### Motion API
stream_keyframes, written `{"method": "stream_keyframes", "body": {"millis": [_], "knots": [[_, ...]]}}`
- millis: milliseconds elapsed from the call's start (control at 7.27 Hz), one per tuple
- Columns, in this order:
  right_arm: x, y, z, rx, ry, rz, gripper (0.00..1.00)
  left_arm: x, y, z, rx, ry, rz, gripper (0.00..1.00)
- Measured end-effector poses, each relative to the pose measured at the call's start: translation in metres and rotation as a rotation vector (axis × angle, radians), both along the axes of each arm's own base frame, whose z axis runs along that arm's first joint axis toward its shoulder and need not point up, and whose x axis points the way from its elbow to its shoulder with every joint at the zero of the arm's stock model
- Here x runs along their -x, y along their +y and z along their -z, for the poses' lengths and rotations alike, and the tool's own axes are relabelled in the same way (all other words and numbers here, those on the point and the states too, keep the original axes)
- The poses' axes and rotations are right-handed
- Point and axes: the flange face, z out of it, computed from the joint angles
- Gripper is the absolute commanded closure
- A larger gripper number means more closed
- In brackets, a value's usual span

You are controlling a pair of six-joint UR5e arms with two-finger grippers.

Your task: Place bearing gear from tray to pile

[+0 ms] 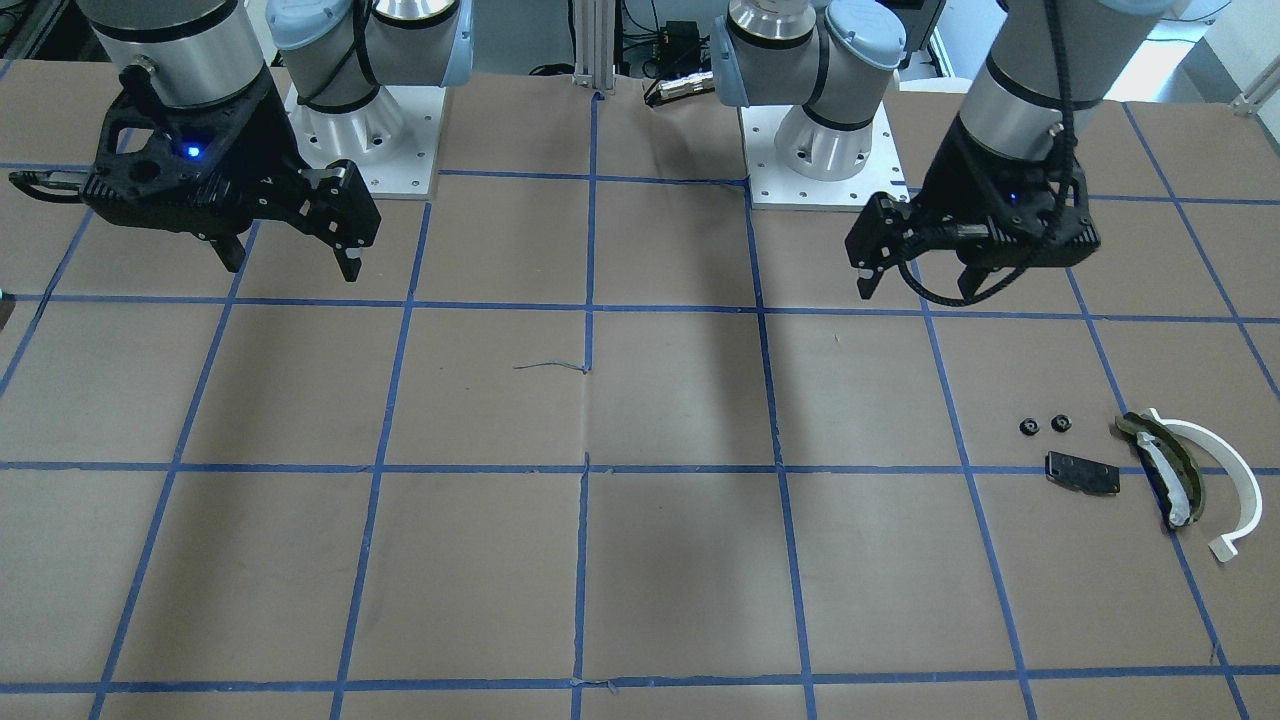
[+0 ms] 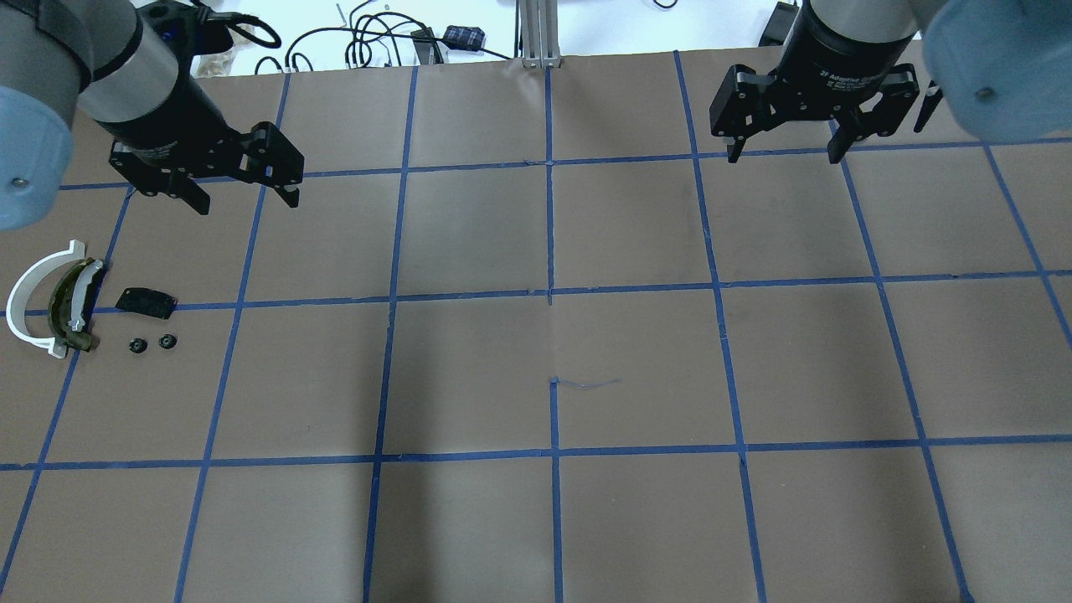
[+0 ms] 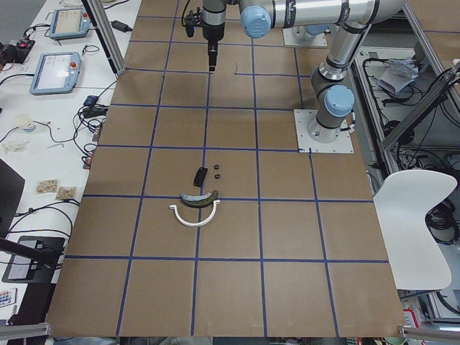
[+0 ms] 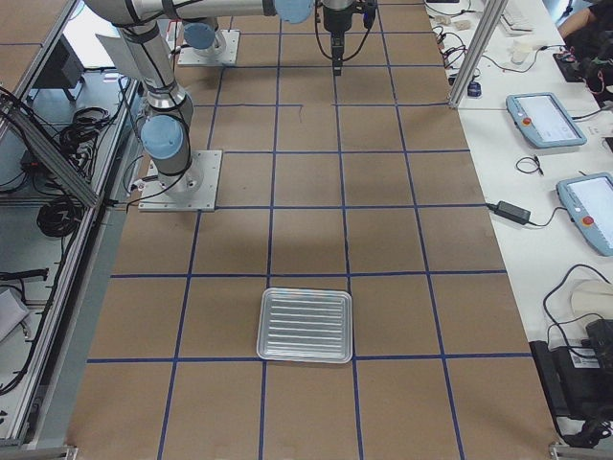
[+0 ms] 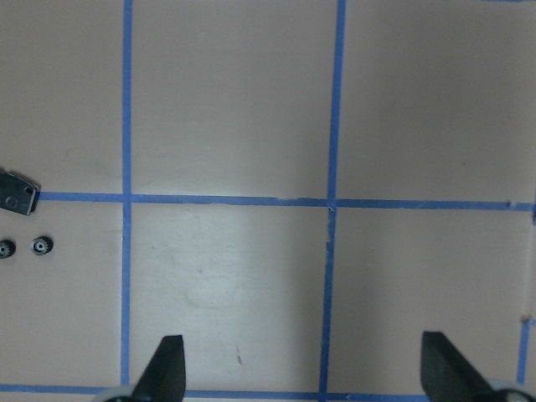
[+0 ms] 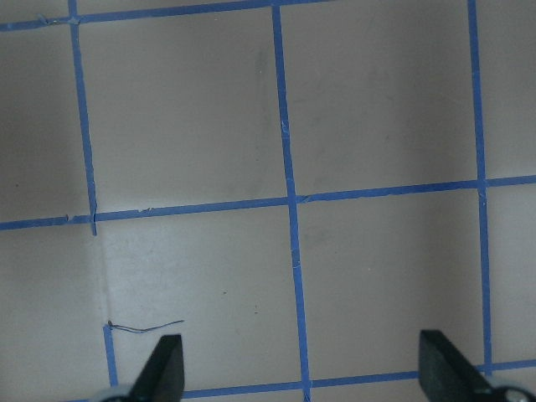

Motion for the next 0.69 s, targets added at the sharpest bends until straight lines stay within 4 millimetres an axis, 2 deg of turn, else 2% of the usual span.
{"method": "stream_keyframes", "body": {"millis": [138, 275, 688], "knots": [[-0.001, -0.002, 0.0, -0.001, -0.002, -0.002, 0.0, 0.009, 0.017, -0.013, -0.011, 0.002, 0.005, 0.0], [-0.002, -0.004, 0.004, -0.008, -0.004, -0.004, 0.0, 0.012, 0.023, -0.019, -0.006, 0.003, 0.002, 0.0], [0.0, -0.007, -0.002, 0.006, -0.008, 0.007, 0.0, 0.012, -0.001, -0.033, -0.028, 0.008, -0.052, 0.0]]}}
